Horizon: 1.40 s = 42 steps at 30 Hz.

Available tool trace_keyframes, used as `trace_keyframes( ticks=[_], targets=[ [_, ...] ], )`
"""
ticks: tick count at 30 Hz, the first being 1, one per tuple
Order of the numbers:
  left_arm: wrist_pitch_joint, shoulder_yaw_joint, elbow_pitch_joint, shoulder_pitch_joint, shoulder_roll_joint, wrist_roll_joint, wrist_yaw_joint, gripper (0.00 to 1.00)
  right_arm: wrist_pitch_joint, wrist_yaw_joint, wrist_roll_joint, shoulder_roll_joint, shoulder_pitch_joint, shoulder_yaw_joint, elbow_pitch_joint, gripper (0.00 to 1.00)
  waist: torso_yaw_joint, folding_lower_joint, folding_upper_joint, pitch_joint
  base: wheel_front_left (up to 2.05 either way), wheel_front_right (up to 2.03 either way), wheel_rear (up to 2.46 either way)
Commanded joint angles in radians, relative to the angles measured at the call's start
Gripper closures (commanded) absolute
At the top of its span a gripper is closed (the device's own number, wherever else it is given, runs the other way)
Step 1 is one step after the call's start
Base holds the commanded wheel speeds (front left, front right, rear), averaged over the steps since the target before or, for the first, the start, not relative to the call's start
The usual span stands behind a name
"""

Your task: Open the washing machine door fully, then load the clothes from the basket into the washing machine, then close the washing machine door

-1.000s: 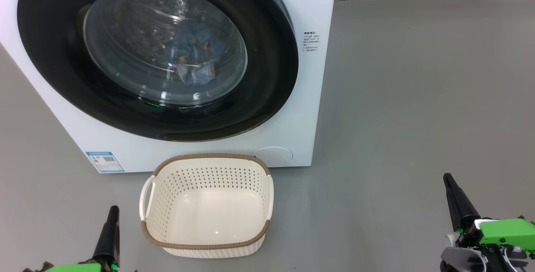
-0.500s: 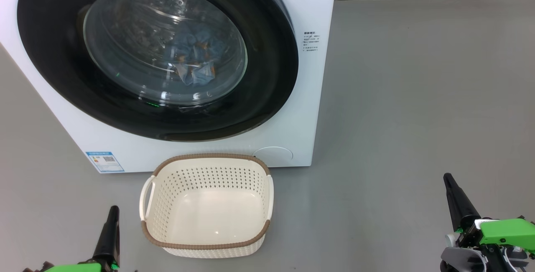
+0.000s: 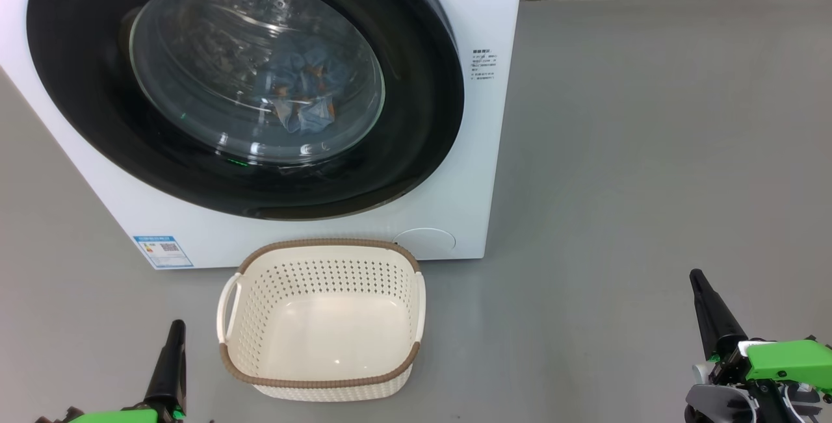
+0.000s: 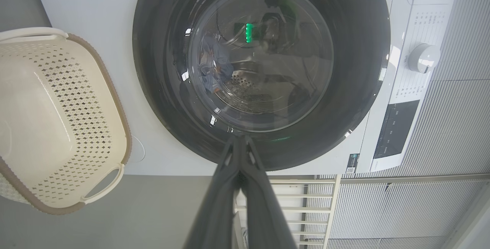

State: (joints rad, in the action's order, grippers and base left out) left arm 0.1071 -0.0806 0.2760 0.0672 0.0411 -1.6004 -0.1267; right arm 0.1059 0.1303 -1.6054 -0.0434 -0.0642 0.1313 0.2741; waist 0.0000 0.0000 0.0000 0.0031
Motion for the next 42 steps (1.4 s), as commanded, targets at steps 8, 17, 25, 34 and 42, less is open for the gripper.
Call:
trace_keyframes(
  ticks=[8,17,25,34,42],
  targets=[
    [0.006,-0.033,-0.031,0.041,0.009,-0.008,-0.004,1.0,0.007,0.0,-0.003,-0.008,-0.044,-0.018,-0.029,1.0,0.0,0.0,0.0,0.0,0.0,0.0,0.0],
    [0.006,-0.033,-0.031,0.041,0.009,-0.008,-0.004,1.0,0.007,0.0,-0.003,-0.008,-0.044,-0.018,-0.029,1.0,0.0,0.0,0.0,0.0,0.0,0.0,0.0],
    [0.006,-0.033,-0.031,0.041,0.009,-0.008,-0.004,1.0,0.007,0.0,-0.003,-0.008,-0.044,-0.017,-0.029,1.0,0.0,0.0,0.0,0.0,0.0,0.0,0.0],
    [0.006,-0.033,-0.031,0.041,0.009,-0.008,-0.004,1.0,0.007,0.0,-0.003,-0.007,-0.044,-0.017,-0.029,1.0,0.0,0.0,0.0,0.0,0.0,0.0,0.0],
    [0.006,-0.033,-0.031,0.041,0.009,-0.008,-0.004,1.0,0.008,0.0,-0.003,-0.007,-0.044,-0.017,-0.029,1.0,0.0,0.0,0.0,0.0,0.0,0.0,0.0]
  ],
)
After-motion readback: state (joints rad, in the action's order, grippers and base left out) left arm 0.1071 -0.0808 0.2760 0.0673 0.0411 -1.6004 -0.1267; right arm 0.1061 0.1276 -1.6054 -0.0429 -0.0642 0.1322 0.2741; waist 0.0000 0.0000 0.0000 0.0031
